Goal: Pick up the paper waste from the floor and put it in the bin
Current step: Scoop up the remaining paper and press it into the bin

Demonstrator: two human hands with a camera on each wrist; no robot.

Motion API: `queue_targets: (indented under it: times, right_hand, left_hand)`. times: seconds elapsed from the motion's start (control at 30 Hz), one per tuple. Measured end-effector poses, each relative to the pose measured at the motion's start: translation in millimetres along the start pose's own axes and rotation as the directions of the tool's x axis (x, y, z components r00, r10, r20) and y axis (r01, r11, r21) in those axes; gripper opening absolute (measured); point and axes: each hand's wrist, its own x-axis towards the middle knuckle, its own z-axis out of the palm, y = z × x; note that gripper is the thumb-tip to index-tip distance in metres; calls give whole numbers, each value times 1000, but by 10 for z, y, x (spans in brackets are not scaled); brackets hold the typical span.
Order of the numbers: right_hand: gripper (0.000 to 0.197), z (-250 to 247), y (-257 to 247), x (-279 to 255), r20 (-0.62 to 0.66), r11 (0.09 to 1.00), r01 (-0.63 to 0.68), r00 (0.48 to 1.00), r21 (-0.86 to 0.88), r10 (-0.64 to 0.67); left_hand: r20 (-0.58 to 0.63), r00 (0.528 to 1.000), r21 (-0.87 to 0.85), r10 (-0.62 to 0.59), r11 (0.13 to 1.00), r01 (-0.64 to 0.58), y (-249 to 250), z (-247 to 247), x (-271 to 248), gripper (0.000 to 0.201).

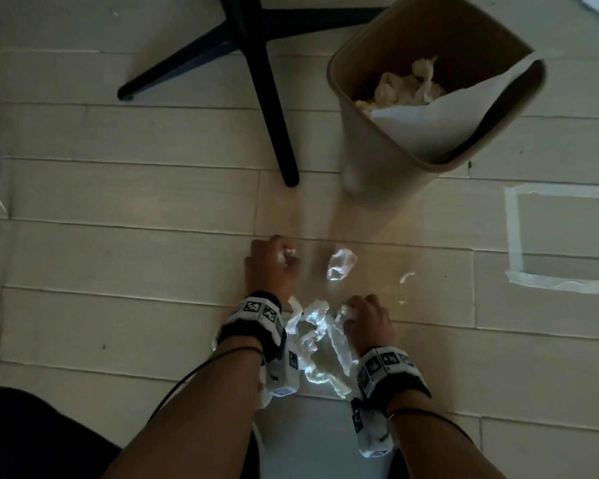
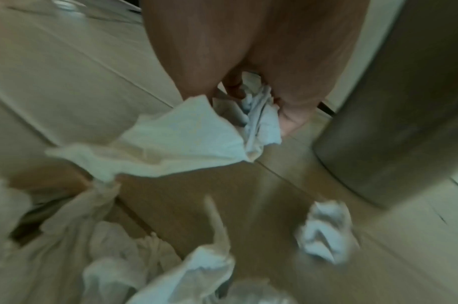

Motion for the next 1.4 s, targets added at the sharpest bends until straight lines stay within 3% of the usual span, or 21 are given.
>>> queue_targets:
  times: [0.1, 0.23, 0.37, 0.47, 0.63, 0.77, 0.87, 1.03, 1.13, 1.27, 1.4]
  right_hand:
    - [18, -187, 8, 24, -67, 989, 4, 998, 151, 6]
    - [16, -483, -200, 105, -199, 961, 92, 979, 260, -40]
    - [34, -601, -462, 370, -207, 947, 195, 968, 257, -143]
    - [54, -591, -491, 504, -101, 978, 177, 981, 110, -167]
    - [59, -484, -293, 550, 106, 991, 135, 985, -1, -135]
    - [59, -353, -174, 470, 93, 990, 140, 986, -16, -138]
    - [67, -290, -157, 403, 98, 994, 102, 990, 29, -104]
    - [68, -209, -107, 234, 150, 985, -70, 988, 158, 46]
    - [54, -168, -131, 179, 248, 949, -166, 964, 267, 99]
    - [39, -135, -148, 230, 340, 933, -144, 940, 331, 24]
    - [22, -235, -92, 247, 377, 781, -300, 922, 547, 90]
  left_hand:
    - [-148, 981, -177, -127, 979, 100, -94, -263, -25, 19]
    - [-266, 911, -390, -316, 899, 199, -276, -445, -174, 22]
    - [-335, 890, -370, -308, 912, 177, -409, -366, -519, 21]
    - [-354, 867, -346, -350, 910, 227, -587, -225, -812, 22]
    - [-226, 856, -274, -465, 874, 402, -760, -53, -1066, 34]
    - [79, 864, -166, -497, 848, 503, -696, 92, -1124, 78]
    - [237, 874, -43, -423, 895, 445, -605, 222, -1119, 106]
    - [392, 865, 122, -314, 949, 289, -389, 409, -1026, 122]
    - [412, 883, 205, -222, 968, 148, -250, 506, -957, 113]
    - [385, 923, 161, 15, 983, -84, -118, 615, -873, 75]
    - [476, 877, 36, 70, 994, -99, 16, 560, -703, 72]
